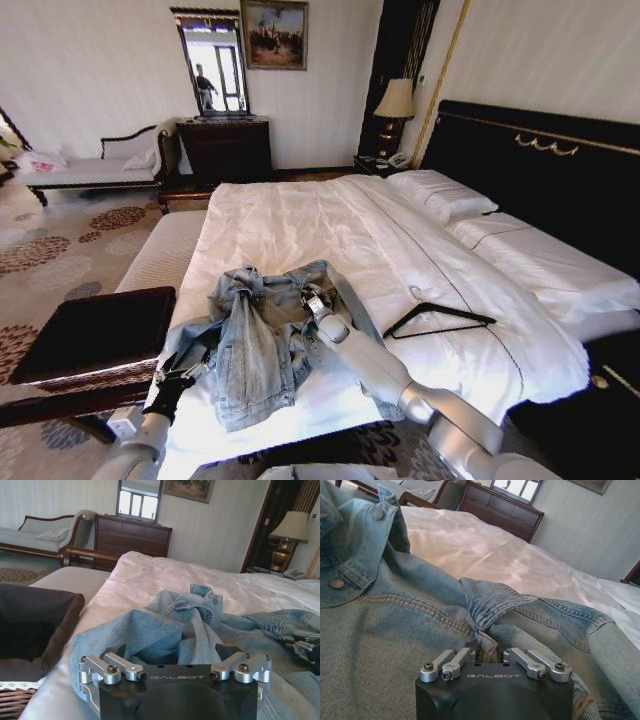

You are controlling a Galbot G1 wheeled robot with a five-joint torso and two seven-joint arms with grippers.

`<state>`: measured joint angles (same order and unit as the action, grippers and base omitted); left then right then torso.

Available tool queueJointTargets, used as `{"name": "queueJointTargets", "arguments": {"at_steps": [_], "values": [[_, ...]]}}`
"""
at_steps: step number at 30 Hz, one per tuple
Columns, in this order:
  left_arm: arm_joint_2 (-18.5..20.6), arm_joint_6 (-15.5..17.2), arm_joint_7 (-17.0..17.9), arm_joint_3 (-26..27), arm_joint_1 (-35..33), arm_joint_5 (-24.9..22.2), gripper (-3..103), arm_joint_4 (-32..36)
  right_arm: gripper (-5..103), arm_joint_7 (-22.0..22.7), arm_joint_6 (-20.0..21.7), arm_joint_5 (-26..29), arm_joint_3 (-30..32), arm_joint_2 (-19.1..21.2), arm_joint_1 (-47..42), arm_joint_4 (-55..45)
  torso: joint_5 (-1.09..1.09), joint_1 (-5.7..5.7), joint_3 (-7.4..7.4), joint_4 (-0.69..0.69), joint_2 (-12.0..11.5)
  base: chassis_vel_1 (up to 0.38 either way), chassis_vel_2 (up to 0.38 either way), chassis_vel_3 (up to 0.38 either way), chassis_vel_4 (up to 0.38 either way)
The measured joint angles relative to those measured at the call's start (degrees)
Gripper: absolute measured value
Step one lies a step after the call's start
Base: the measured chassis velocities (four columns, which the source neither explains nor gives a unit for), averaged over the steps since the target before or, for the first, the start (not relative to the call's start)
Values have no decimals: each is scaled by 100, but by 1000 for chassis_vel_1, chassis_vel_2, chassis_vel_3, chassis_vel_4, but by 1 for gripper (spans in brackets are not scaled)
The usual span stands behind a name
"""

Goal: Pick up the clothes from the bed and hang them on the clothes hanger.

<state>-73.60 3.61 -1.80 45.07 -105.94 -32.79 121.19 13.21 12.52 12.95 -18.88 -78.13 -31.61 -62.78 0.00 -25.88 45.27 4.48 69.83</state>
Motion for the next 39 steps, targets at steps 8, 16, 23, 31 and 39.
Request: {"name": "queueJointTargets", "arguments": {"at_steps": [8,16,23,31,39], "values": [[-80,2,3,-77,-44,69,100,18,1,63,90,951,105,30,-23,-430,0,0,0,0,0,0,0,0,0],[-96,42,6,-112,-20,80,100,102,1,414,534,2896,725,-93,171,-641,-1,0,0,-1,0,0,0,0,0],[-137,122,30,-124,97,50,100,123,1,427,554,3267,1039,-150,363,-415,0,0,0,0,0,0,0,0,0],[-76,146,30,-212,69,119,100,178,1,345,497,3398,1602,-304,690,421,-1,0,0,0,0,0,0,0,0],[-74,130,23,-219,58,125,100,152,1,253,401,3207,2094,-456,1004,1071,0,0,1,-3,0,0,0,0,0]]}}
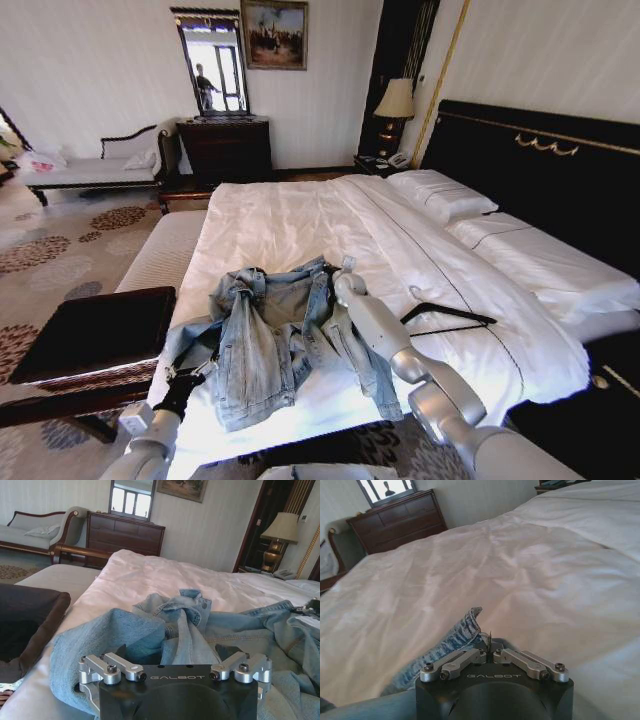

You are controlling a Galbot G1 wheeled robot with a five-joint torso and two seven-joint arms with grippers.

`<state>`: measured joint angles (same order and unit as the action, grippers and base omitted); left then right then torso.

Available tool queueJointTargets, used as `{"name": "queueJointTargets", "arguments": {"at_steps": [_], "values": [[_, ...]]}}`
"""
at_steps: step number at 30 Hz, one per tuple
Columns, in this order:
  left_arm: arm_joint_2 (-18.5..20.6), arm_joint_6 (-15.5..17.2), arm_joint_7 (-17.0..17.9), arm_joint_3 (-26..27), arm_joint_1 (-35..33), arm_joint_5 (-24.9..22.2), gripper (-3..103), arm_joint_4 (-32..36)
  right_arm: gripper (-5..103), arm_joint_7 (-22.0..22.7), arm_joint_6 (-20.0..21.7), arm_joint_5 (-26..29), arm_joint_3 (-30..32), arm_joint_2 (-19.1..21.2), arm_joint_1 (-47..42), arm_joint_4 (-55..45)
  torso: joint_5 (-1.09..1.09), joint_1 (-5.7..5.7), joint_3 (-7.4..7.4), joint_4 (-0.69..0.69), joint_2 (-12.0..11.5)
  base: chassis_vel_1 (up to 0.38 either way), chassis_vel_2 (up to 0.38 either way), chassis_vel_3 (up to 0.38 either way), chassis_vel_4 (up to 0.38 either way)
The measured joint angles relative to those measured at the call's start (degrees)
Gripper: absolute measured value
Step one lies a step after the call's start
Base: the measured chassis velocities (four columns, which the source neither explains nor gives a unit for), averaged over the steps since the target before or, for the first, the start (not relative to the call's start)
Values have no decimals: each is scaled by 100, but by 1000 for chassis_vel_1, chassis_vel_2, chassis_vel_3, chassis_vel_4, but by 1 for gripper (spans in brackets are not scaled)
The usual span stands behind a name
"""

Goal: Pick up the clothes from the bed and hang them on the clothes hanger.

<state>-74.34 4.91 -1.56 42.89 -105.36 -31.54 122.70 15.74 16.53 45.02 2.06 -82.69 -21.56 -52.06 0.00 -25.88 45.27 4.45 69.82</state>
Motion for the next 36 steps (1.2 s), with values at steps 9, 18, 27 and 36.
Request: {"name": "queueJointTargets", "arguments": {"at_steps": [9,18,27,36], "values": [[64,16,-3,-116,90,17,100,-79,1,-68,-1,-350,-49,203,-261,61,0,0,-1,4,0,0,0,0,0],[130,78,16,-231,154,109,100,1,12,-88,-1,-570,-119,346,-463,-171,0,0,-1,3,1,0,0,0,0],[457,291,167,-469,537,24,100,93,45,-119,6,-509,-465,964,-991,-1750,0,0,-1,2,1,0,0,0,0],[980,562,523,-899,1395,-535,100,-227,79,-62,51,-122,-539,1357,-1313,-2943,3,0,-1,5,2,0,0,0,0]]}}
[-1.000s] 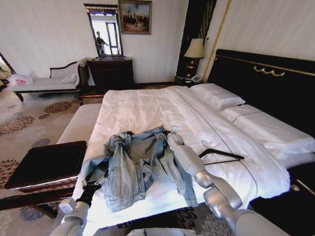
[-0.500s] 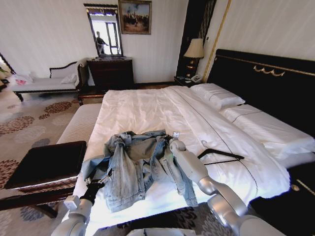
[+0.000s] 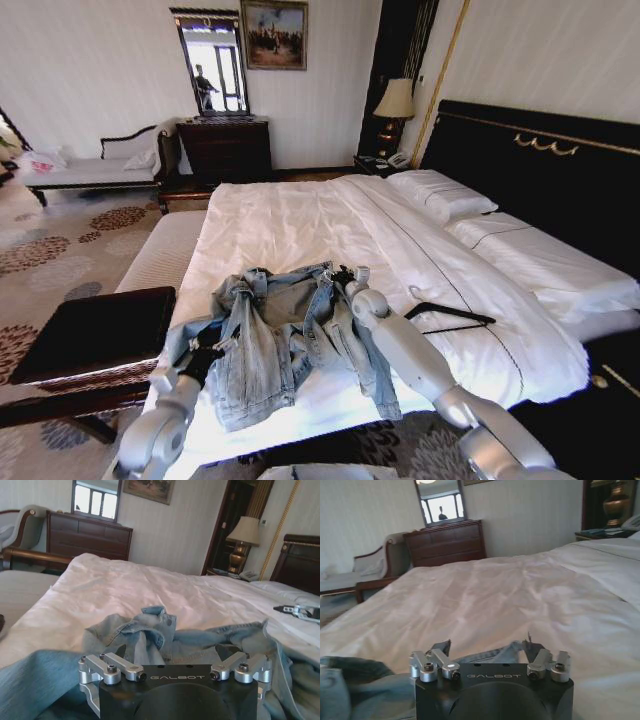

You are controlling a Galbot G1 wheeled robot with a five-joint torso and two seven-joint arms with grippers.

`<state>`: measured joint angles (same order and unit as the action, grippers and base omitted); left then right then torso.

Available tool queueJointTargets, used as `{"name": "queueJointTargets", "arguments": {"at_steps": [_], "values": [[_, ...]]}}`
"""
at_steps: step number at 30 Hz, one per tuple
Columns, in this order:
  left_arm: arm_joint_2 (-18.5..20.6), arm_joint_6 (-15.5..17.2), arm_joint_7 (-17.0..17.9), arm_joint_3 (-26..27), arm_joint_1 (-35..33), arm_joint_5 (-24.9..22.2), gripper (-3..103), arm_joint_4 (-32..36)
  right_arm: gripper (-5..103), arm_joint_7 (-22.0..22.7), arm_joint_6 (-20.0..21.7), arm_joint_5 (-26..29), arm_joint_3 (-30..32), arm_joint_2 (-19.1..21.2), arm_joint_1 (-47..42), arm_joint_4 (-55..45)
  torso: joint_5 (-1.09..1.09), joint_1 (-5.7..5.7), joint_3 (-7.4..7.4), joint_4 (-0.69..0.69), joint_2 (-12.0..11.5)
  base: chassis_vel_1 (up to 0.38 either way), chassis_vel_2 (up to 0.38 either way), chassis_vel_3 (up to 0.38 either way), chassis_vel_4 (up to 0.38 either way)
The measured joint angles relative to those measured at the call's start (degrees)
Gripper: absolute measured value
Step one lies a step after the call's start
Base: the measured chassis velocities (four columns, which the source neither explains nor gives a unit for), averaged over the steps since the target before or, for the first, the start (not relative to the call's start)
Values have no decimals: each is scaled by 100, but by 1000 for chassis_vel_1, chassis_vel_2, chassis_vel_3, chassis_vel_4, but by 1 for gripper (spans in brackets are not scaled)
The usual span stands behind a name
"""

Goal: Pick up the clothes from the bed and hang them on the clothes hanger.

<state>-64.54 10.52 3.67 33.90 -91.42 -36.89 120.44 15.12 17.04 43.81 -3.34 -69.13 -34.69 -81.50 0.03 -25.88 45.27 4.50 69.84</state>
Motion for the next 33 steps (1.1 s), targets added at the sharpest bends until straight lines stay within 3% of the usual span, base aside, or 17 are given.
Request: {"name": "queueJointTargets", "arguments": {"at_steps": [4,5,7,8,11,14,16,21,26,33], "values": [[168,118,284,-46,488,-439,100,-204,89,-18,-3,87,-333,-86,100,-33,-3,0,0,-6,0,0,0,0,0],[272,180,440,-168,764,-693,100,-364,98,-28,-9,73,-446,-128,112,-29,-5,0,1,-11,0,0,0,0,0],[452,269,671,-555,1445,-1061,100,-759,100,-27,-12,-11,-500,-152,60,-30,1,0,1,-9,0,0,0,0,0],[452,269,671,-555,1445,-1061,100,-759,100,-27,-12,-11,-500,-152,60,-30,1,0,1,-9,0,0,0,0,0],[588,313,846,-1240,2698,-1383,100,-1548,100,2,-13,-82,-464,-148,-33,-37,-3,0,1,2,0,0,0,0,0],[561,319,901,-1637,3305,-1466,100,-2067,100,9,-13,-89,-389,-120,-66,-37,-3,-1,2,0,-1,0,0,0,0],[464,330,945,-2169,4004,-1468,100,-2699,100,13,-13,-84,-296,-97,-89,-22,-2,-3,2,0,-2,0,0,0,0],[287,333,924,-2814,4730,-1356,100,-3492,100,19,-13,-76,-206,-108,-90,8,-2,-2,2,-5,-2,0,0,0,0],[32,353,971,-3222,5270,-1044,99,-4232,100,28,-14,-71,-160,-188,-48,70,-2,0,1,-3,-2,0,0,0,0],[-95,483,1095,-3415,5532,-826,99,-4780,100,33,-15,-77,-93,-213,-70,83,-3,-1,1,-4,-2,0,0,0,0]]}}
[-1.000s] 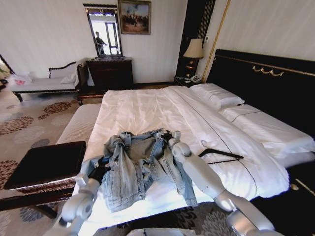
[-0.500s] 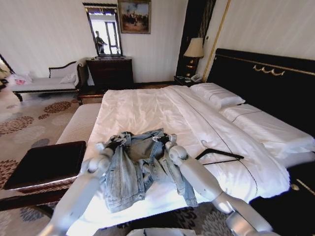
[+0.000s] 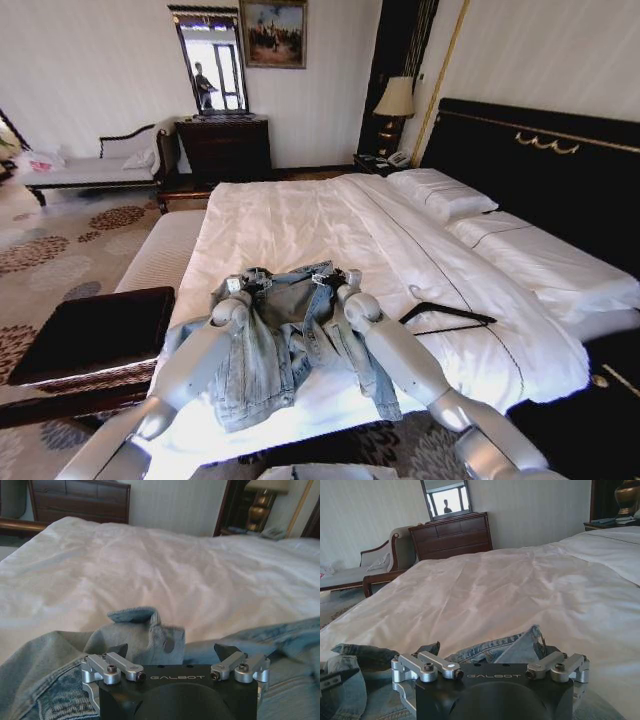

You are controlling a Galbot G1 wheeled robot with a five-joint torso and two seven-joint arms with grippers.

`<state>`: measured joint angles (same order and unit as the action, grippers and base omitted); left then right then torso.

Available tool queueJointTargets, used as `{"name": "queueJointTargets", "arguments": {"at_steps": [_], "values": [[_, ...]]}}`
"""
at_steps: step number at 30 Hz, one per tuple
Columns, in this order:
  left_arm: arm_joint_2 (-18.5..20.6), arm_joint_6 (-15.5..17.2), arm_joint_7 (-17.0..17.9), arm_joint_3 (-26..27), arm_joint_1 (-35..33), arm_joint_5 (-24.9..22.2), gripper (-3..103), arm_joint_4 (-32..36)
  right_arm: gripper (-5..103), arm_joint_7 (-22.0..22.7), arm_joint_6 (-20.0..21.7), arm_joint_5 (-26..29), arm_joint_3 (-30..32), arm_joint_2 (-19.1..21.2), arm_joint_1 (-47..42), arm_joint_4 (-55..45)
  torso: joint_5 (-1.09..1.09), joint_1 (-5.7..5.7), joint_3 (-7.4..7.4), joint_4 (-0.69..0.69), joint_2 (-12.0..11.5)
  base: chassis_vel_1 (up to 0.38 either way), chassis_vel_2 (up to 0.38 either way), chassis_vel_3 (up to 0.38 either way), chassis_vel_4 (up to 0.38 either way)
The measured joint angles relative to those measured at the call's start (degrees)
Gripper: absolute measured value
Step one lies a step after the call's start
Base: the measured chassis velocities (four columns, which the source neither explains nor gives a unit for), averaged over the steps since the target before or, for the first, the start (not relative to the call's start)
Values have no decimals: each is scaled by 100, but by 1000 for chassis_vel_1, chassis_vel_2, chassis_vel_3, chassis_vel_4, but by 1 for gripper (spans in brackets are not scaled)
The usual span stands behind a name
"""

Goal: Pick up the clothes from the bed and hang them on the clothes hanger.

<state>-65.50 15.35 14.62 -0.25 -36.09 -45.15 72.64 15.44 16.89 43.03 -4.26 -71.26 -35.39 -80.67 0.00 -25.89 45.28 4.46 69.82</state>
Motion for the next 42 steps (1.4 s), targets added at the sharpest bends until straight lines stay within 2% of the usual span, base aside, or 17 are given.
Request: {"name": "queueJointTargets", "arguments": {"at_steps": [12,16,18,19,21,22,24,25,27,30,31,34,37,39,40,41,42], "values": [[-520,-65,-169,-188,495,226,98,-974,100,-25,-6,14,173,-6,-55,0,-1,1,0,1,1,0,0,0,0],[-669,-73,-138,-194,633,285,93,-1198,100,-31,-7,27,231,5,-72,-15,0,1,-1,1,1,0,0,0,0],[-690,-73,-112,-169,650,286,85,-1231,100,-34,-8,25,266,15,-100,-30,0,1,-1,2,1,0,0,0,0],[-690,-73,-112,-169,650,286,85,-1231,100,-34,-8,25,266,15,-100,-30,0,1,-1,2,1,0,0,0,0],[-677,-77,-84,-124,635,274,74,-1226,100,-36,-10,18,295,25,-136,-40,-1,1,-1,2,1,0,0,0,0],[-659,-80,-79,-106,613,267,74,-1223,100,-38,-11,12,310,31,-151,-42,0,1,-1,1,1,0,0,0,0],[-636,-86,-78,-86,589,264,64,-1225,100,-44,-14,8,325,38,-165,-42,1,1,-1,0,1,0,0,0,0],[-636,-86,-78,-86,589,264,64,-1225,100,-44,-14,8,325,38,-165,-42,1,1,-1,0,1,0,0,0,0],[-581,-98,-78,-41,560,253,53,-1240,100,-49,-18,8,351,39,-177,-42,1,1,-1,0,1,0,0,0,0],[-532,-101,-79,-26,540,240,47,-1235,100,-49,-19,11,353,39,-181,-54,1,1,-1,0,1,0,0,0,0],[-500,-105,-94,-21,523,238,36,-1211,100,-49,-19,16,355,40,-183,-64,1,1,-1,0,1,0,0,0,0],[-456,-108,-119,-17,488,229,31,-1152,100,-48,-19,27,358,42,-183,-79,1,1,-1,0,1,0,0,0,0],[-383,-110,-117,-7,414,183,15,-1018,100,-42,-19,32,359,42,-184,-96,1,1,-1,0,1,0,0,0,0],[-352,-109,-113,-5,385,157,15,-961,100,-39,-19,32,360,41,-190,-104,1,1,-1,1,1,0,0,0,0],[-293,-108,-111,0,329,115,9,-852,100,-36,-19,32,363,40,-201,-115,1,1,-1,1,1,0,0,0,0],[-275,-107,-107,2,311,102,9,-818,100,-35,-19,32,362,40,-205,-120,1,1,-1,1,1,0,0,0,0],[-208,-99,-96,20,238,36,3,-658,100,-32,-17,31,368,37,-220,-137,1,1,-1,0,1,0,0,0,0]]}}
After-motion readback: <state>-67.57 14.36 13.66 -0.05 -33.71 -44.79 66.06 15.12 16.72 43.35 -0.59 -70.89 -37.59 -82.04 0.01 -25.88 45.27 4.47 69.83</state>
